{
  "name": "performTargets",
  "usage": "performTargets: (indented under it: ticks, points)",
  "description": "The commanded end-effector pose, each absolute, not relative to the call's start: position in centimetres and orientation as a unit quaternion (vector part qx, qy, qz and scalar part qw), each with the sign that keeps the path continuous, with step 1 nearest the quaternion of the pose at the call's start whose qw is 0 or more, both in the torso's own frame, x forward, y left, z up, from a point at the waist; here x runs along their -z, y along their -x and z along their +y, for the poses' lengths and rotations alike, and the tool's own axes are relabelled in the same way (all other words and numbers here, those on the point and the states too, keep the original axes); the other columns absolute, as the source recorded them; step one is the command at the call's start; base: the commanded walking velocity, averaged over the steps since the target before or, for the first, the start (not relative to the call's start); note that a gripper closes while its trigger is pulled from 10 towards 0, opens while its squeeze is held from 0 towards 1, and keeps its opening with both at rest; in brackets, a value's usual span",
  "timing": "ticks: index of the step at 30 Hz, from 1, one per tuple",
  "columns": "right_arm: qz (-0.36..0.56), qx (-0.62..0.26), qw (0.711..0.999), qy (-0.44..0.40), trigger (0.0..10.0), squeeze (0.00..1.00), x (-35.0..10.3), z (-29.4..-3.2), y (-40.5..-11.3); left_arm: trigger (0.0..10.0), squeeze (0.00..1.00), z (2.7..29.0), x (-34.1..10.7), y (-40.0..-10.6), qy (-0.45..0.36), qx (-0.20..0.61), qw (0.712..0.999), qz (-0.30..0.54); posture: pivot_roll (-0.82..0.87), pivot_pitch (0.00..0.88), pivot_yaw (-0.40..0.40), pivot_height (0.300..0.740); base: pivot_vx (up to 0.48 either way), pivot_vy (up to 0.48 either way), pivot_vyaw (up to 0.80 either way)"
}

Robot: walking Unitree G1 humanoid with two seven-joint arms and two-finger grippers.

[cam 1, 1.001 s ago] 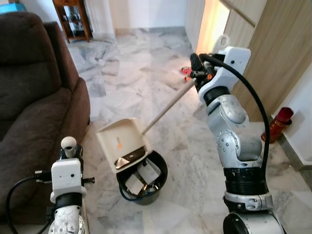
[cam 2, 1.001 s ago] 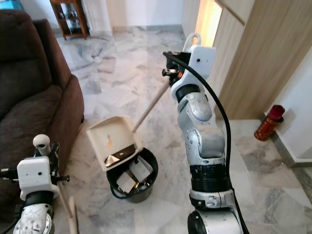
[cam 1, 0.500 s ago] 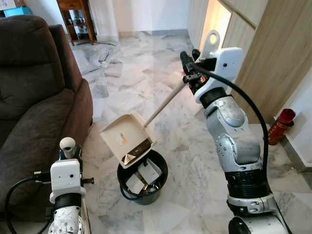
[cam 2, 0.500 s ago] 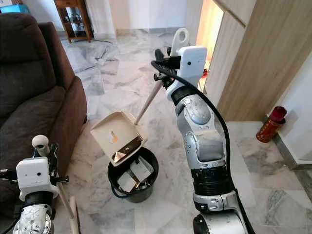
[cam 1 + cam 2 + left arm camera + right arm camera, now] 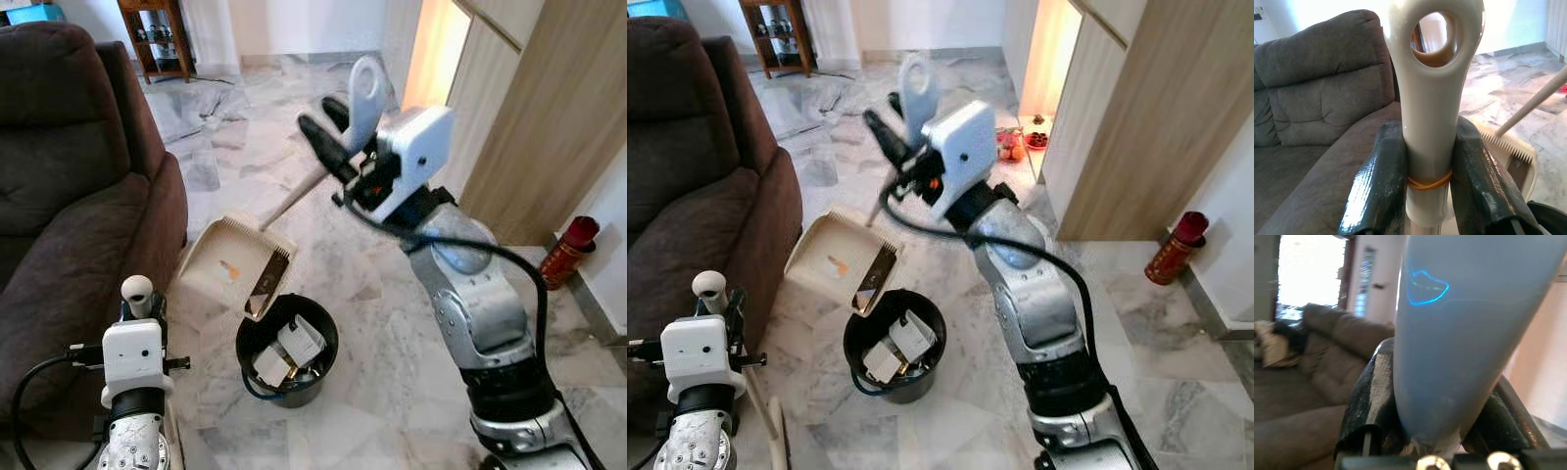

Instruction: Sweep floor

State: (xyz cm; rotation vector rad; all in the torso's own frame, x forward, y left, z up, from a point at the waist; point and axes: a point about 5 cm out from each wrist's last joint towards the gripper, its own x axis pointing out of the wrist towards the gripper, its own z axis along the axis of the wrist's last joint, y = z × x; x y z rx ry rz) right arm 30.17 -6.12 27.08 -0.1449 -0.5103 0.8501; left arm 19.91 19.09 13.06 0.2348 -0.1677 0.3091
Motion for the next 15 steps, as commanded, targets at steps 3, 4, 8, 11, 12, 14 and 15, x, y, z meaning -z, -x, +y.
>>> performTargets:
  ticks: [3,4,8,11,12,14,15]
  points:
    - [-0.284,-0.451,0.841,0.095,10.0,0.00,-28.2,-5.6,-28.6,10.0,0.00,19.1,-13.6,-19.9,-0.119,-0.151,0.977,-0.095,-0.10,0.084,0.036,0.740,0.000,0.000,0.00]
    - [-0.281,-0.459,0.836,0.103,10.0,0.00,-27.9,-5.5,-28.5,10.0,0.00,19.1,-13.6,-19.9,-0.119,-0.151,0.977,-0.096,-0.10,0.084,0.036,0.740,0.000,0.000,0.00]
    - [-0.275,-0.470,0.830,0.118,10.0,0.00,-27.4,-5.4,-28.3,10.0,0.00,19.0,-13.6,-19.9,-0.118,-0.150,0.977,-0.096,-0.11,0.082,0.035,0.740,0.000,0.000,0.00]
    - [-0.278,-0.474,0.826,0.128,10.0,0.00,-27.3,-5.4,-28.2,10.0,0.00,19.0,-13.6,-19.9,-0.118,-0.150,0.977,-0.096,-0.11,0.081,0.035,0.740,0.000,0.000,0.00]
    - [-0.278,-0.474,0.826,0.128,10.0,0.00,-27.3,-5.4,-28.2,10.0,0.00,19.0,-13.6,-19.9,-0.118,-0.150,0.977,-0.096,-0.11,0.081,0.035,0.740,0.000,0.000,0.00]
    - [-0.281,-0.475,0.823,0.134,10.0,0.00,-27.3,-5.3,-28.2,10.0,0.00,19.0,-13.6,-20.0,-0.118,-0.150,0.977,-0.096,-0.11,0.081,0.035,0.740,0.000,0.000,0.00]
    - [-0.281,-0.475,0.823,0.134,10.0,0.00,-27.3,-5.3,-28.2,10.0,0.00,19.0,-13.6,-20.0,-0.118,-0.150,0.977,-0.096,-0.11,0.081,0.035,0.740,0.000,0.000,0.00]
